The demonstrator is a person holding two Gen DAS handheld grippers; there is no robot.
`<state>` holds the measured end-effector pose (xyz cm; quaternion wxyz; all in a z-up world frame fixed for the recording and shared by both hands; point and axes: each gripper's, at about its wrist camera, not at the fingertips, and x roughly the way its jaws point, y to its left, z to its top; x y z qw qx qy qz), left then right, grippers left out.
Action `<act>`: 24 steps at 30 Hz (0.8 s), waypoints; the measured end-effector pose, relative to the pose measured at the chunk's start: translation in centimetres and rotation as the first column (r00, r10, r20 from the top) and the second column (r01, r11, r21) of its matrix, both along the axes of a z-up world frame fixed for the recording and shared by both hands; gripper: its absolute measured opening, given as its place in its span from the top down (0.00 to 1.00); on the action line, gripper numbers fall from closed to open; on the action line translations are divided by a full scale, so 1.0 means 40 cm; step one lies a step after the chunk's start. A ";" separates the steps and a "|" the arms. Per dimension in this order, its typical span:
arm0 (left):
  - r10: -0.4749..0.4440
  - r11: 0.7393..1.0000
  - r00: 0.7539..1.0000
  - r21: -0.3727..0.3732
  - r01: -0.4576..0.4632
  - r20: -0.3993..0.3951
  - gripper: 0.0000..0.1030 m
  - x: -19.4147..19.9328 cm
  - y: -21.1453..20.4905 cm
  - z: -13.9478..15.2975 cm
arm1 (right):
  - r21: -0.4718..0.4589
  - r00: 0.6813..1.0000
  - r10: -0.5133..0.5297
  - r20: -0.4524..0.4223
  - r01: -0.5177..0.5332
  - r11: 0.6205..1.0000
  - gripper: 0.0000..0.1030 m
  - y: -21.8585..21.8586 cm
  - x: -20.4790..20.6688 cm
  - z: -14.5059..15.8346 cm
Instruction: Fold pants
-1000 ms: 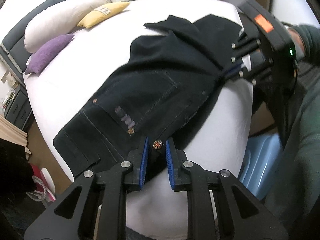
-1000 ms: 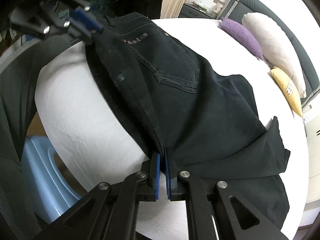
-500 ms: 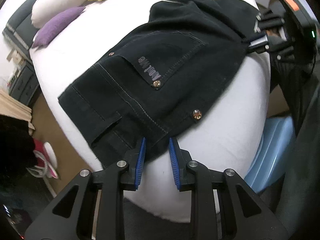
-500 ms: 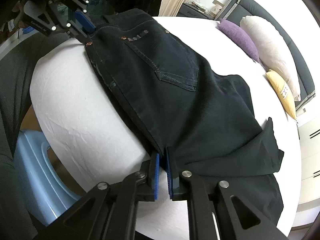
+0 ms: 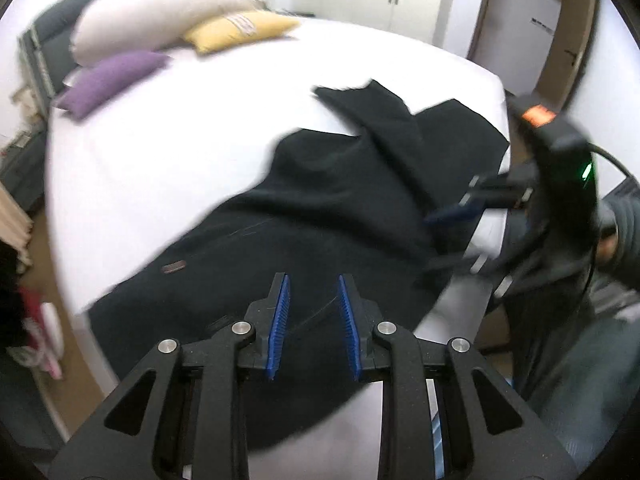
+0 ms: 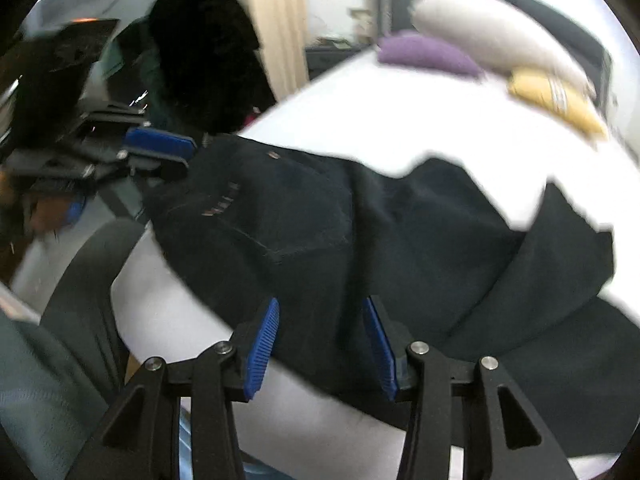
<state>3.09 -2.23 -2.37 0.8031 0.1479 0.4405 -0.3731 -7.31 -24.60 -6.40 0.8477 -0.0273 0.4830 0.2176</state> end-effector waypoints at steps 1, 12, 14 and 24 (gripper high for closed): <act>0.011 1.000 0.999 0.004 -0.011 -0.047 0.77 0.017 -0.037 -0.037 | -0.021 0.998 -0.038 -0.048 0.037 0.999 0.50 -0.014 0.012 -0.034; 0.102 0.988 0.974 -0.095 -0.124 -0.203 0.77 0.143 -0.119 -0.086 | 0.140 0.927 -0.373 0.038 0.365 0.921 0.50 -0.338 0.121 0.144; 0.117 0.982 0.963 -0.114 -0.148 -0.242 0.77 0.171 -0.134 -0.106 | 0.091 0.898 -0.433 0.075 0.426 0.900 0.50 -0.371 0.209 0.173; 0.147 0.954 0.907 -0.187 -0.236 -0.394 0.77 0.220 -0.106 -0.256 | -0.167 0.825 -0.566 -0.012 0.556 0.814 0.40 -0.391 0.641 0.047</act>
